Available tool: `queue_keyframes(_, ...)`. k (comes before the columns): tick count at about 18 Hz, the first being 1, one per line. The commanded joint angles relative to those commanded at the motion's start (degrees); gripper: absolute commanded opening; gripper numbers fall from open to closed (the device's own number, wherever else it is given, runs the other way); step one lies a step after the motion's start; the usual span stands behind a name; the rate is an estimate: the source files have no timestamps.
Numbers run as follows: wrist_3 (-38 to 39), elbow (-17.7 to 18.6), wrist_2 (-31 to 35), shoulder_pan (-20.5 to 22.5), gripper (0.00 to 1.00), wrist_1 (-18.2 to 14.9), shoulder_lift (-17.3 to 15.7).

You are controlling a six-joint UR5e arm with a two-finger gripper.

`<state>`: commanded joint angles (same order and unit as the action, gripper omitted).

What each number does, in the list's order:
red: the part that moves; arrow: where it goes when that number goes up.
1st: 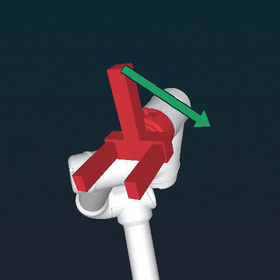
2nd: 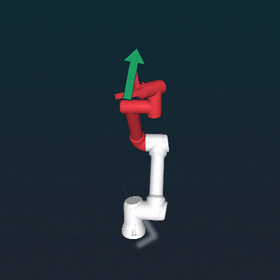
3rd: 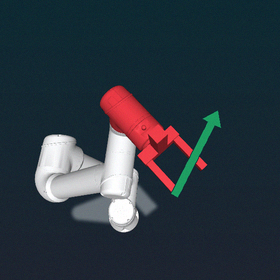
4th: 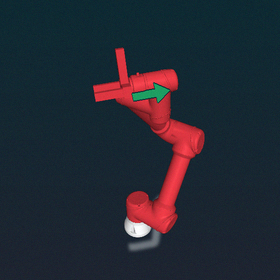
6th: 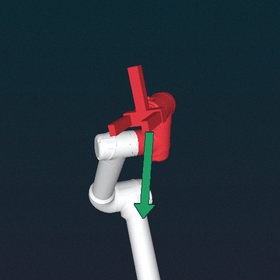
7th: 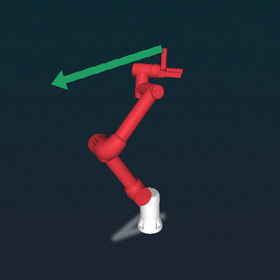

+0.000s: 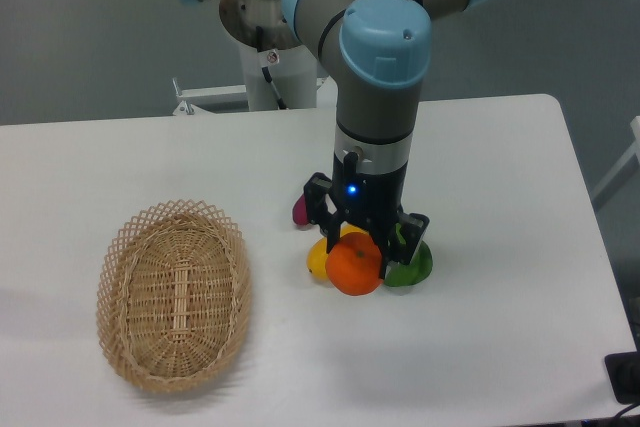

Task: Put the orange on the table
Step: 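Close the gripper on the orange and lift it from the fruit cluster, then carry the held orange away from the other fruit, toward the basket side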

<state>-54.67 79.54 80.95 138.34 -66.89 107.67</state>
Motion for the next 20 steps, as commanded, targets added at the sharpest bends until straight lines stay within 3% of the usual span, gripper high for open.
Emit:
queue_keyframes(14, 0.87, 0.09, 0.18, -0.26, 0.55, 0.26, 0.44)
queue_keyframes(20, 4.29, 1.67, 0.44, -0.7, 0.55, 5.79, 3.16)
